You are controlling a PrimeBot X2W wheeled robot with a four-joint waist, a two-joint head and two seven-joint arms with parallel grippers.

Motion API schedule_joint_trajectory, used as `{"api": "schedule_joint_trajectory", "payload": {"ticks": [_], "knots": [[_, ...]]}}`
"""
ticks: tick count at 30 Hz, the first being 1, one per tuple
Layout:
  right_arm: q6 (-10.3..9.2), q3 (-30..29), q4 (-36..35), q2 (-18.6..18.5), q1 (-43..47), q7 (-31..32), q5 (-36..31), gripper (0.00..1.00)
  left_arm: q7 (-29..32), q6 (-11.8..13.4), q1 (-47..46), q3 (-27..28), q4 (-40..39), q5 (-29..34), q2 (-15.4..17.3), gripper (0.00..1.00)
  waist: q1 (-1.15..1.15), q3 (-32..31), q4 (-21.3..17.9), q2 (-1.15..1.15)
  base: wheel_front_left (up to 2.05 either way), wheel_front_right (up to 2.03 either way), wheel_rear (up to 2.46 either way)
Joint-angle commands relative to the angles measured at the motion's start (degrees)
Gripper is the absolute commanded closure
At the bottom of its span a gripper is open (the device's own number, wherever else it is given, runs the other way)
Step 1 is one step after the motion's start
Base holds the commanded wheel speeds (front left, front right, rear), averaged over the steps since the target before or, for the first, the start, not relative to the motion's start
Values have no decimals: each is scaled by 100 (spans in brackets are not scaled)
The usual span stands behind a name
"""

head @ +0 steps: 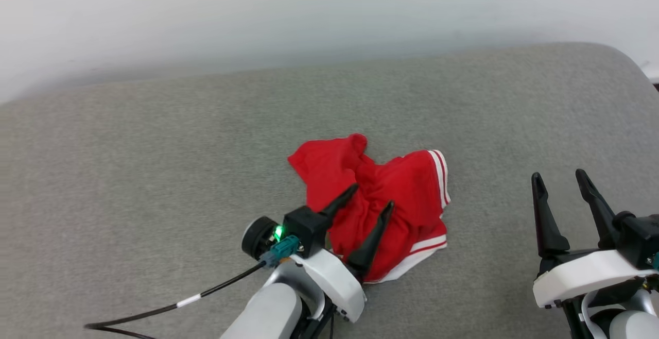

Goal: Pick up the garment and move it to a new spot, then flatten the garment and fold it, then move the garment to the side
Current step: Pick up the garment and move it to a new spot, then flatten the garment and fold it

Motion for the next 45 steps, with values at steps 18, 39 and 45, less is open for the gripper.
{"api": "schedule_joint_trajectory", "payload": {"ticks": [18, 39, 45], "knots": [[-4, -197, -259, 15, 626, 252, -34, 0, -330, 1520, 914, 1728, -988, -228, 974, 0, 1, -678, 545, 0, 0, 0, 0], [-4, 172, -314, 15, 802, 327, 22, 0, 167, 1719, 1772, 1672, -1733, -249, 1385, 0, 1, -778, 425, 0, 0, 0, 0], [-4, 13, -325, 12, 718, 396, 62, 0, 134, 1770, 1791, 1699, -1803, -261, 1405, 0, 1, -748, 450, 0, 0, 0, 0]]}}
